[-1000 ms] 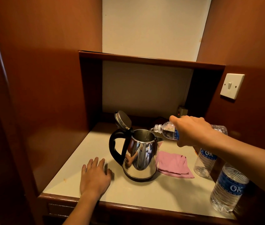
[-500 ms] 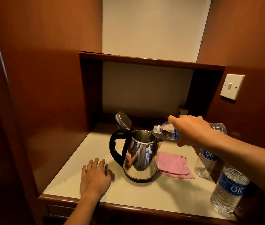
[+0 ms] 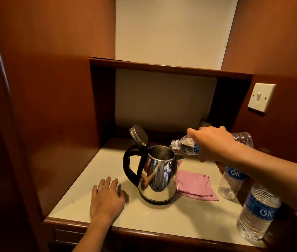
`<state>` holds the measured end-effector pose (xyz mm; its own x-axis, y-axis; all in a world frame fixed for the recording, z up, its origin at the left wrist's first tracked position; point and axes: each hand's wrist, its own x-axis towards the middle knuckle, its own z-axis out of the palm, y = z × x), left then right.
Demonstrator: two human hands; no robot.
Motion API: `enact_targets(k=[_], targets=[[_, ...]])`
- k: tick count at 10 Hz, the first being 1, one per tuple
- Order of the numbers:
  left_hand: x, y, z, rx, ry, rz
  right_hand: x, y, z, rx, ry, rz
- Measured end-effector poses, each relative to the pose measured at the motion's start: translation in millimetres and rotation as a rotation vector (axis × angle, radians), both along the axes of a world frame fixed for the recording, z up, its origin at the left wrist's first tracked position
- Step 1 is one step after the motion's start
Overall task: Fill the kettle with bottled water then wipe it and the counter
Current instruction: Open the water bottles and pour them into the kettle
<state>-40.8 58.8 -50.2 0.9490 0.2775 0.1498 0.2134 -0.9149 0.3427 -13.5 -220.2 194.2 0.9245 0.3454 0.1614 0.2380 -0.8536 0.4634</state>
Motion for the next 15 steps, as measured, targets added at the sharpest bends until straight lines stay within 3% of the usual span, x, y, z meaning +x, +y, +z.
enact_targets(k=[10,15], targets=[[0.2,-1.6,1.2,-0.01,-0.007,0.01,14.1,2.5,1.7,-0.065,-0.086,0.072],[0.9,-0.9,-0.4,-0.006,-0.011,0.016,21.9,12.8,14.0,-0.196,-0.158,0.155]])
